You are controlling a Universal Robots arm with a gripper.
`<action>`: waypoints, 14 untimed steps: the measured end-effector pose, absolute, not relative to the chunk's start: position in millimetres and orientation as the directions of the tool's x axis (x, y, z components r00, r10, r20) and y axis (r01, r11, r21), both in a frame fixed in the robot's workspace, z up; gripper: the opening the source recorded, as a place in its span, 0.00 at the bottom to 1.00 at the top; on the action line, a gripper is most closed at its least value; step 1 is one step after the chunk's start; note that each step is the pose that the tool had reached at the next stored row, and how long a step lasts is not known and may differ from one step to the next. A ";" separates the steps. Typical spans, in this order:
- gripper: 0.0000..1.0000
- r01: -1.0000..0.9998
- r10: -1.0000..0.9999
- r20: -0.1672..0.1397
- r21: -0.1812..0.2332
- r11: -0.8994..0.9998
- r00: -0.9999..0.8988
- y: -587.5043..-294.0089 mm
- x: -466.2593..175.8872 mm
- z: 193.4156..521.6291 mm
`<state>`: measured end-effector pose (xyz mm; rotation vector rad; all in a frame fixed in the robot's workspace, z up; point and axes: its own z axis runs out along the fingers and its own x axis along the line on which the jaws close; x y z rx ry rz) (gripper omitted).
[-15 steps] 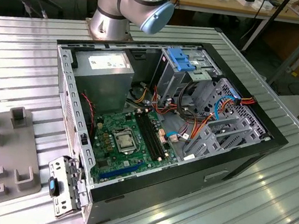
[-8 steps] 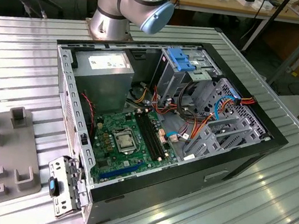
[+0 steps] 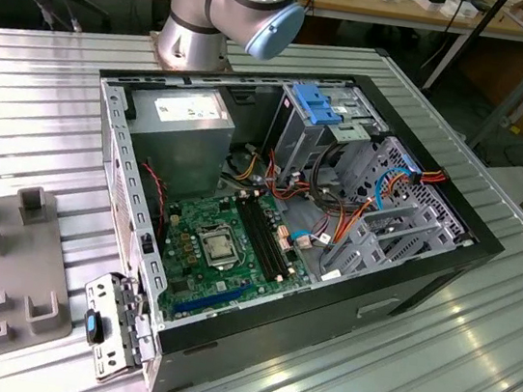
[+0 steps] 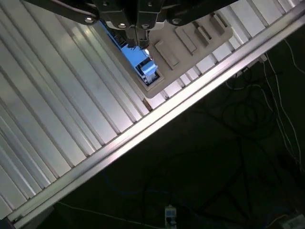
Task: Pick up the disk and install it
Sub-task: 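Pick up the disk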
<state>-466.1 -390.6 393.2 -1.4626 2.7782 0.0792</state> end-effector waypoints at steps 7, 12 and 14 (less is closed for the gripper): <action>0.11 -0.901 -0.901 -0.024 0.044 0.431 -0.432 -390.6 -466.0 393.0; 0.11 -0.950 -0.951 -0.024 0.044 0.308 -0.309 -390.6 -466.0 392.5; 0.11 -0.957 -0.957 -0.021 0.042 0.288 -0.289 -390.5 -465.8 392.3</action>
